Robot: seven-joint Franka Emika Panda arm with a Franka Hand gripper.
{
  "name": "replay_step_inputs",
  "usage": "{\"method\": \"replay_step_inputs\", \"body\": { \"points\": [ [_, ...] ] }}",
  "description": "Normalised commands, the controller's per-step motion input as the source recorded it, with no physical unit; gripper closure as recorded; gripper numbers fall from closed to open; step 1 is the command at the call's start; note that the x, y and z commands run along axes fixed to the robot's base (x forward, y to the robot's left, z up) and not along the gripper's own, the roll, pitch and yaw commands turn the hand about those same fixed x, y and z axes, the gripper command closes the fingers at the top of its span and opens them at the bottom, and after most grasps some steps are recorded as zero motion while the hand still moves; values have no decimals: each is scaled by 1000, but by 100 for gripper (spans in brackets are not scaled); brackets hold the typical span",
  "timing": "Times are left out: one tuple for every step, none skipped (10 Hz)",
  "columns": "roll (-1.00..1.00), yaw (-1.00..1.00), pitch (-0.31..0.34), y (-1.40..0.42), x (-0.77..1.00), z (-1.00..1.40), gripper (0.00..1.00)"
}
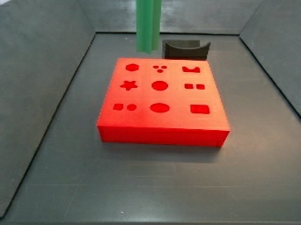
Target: Insert the star object.
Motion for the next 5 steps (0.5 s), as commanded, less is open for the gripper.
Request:
{"method": "replay_step_inputs", "body": {
  "points": [
    [0, -274, 0, 234, 0, 0, 100],
    [0, -791, -27, 194, -291, -309, 100],
    [0, -946, -57, 57, -211, -337, 100],
    [0, -960, -44, 46, -217, -380, 100],
    [0, -986, -40, 20, -211, -406, 100]
  ]
}}
